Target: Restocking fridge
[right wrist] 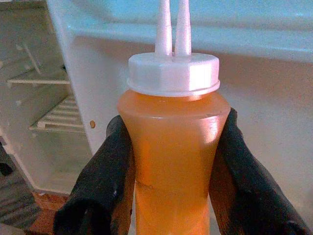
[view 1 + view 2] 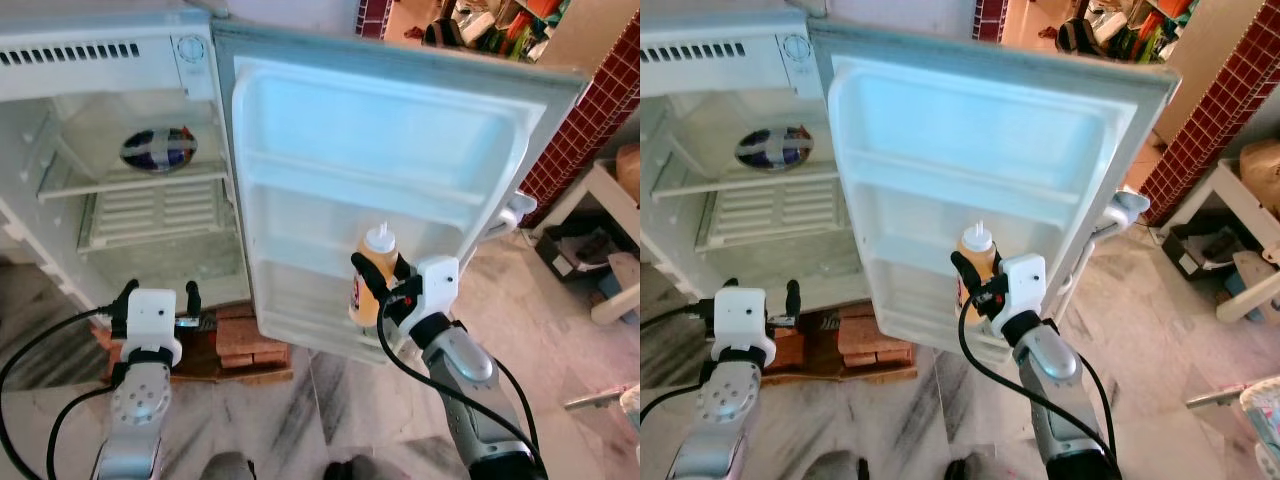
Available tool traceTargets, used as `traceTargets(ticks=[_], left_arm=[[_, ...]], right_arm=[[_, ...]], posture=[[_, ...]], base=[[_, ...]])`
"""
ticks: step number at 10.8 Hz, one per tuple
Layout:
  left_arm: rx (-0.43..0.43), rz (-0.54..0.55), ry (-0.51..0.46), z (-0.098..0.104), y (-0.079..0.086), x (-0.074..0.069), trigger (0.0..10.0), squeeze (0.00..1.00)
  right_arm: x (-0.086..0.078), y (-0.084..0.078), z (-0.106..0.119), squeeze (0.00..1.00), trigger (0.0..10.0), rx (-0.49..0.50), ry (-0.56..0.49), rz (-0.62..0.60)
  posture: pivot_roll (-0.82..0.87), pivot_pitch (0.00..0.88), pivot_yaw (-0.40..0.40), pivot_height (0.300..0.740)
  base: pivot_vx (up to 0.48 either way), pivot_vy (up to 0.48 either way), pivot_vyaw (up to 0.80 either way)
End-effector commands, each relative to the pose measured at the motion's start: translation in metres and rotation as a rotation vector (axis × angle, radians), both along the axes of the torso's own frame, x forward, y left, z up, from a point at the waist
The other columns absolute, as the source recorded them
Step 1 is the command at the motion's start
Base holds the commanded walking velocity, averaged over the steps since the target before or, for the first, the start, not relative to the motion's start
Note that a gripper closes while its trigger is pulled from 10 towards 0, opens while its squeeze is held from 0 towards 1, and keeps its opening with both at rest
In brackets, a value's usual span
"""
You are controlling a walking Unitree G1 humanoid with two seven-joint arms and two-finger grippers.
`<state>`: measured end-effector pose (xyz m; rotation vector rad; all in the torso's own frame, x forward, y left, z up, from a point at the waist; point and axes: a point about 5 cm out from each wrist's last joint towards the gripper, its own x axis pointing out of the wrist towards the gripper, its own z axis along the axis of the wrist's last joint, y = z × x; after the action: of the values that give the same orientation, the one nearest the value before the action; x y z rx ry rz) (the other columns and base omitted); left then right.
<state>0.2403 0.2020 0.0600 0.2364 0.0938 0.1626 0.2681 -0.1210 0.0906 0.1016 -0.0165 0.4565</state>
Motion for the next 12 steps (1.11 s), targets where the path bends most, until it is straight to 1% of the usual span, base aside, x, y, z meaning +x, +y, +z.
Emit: traceTargets(ticks=[1,5,8,10,12], left_arm=[[0.008,-0.002,-0.001,0.0,-0.0015,0.0006,10.0,0.0],[0.011,-0.003,-0.005,0.0007,-0.0025,0.0028,10.0,0.0],[0.025,0.01,-0.022,0.004,0.0004,0.0081,10.0,0.0],[0.039,0.034,-0.018,0.0035,0.0046,0.0083,10.0,0.0],[0.033,0.033,-0.016,0.0029,0.005,0.0077,10.0,0.0]], right_arm=[[0.0008,-0.0011,0.0062,0.0,10.0,0.0,-0.023,0.008],[0.0015,-0.0006,0.0067,0.0,10.0,-0.002,-0.026,0.015],[0.0029,0.0012,0.0059,0.0,10.0,-0.011,-0.029,0.022],[0.0031,0.0024,0.0063,0.0,10.0,-0.017,-0.034,0.03],[0.0036,0.003,0.0059,0.0,10.0,-0.022,-0.036,0.035]], posture=[[0.13,0.073,-0.059,0.659],[0.13,0.071,-0.06,0.594],[0.13,0.068,-0.06,0.594],[0.13,0.068,-0.06,0.594],[0.14,0.066,-0.061,0.594]], base=[[0.0,0.0,0.0],[0.0,0.0,0.0],[0.0,0.0,0.0],[0.0,0.0,0.0],[0.0,0.0,0.0]])
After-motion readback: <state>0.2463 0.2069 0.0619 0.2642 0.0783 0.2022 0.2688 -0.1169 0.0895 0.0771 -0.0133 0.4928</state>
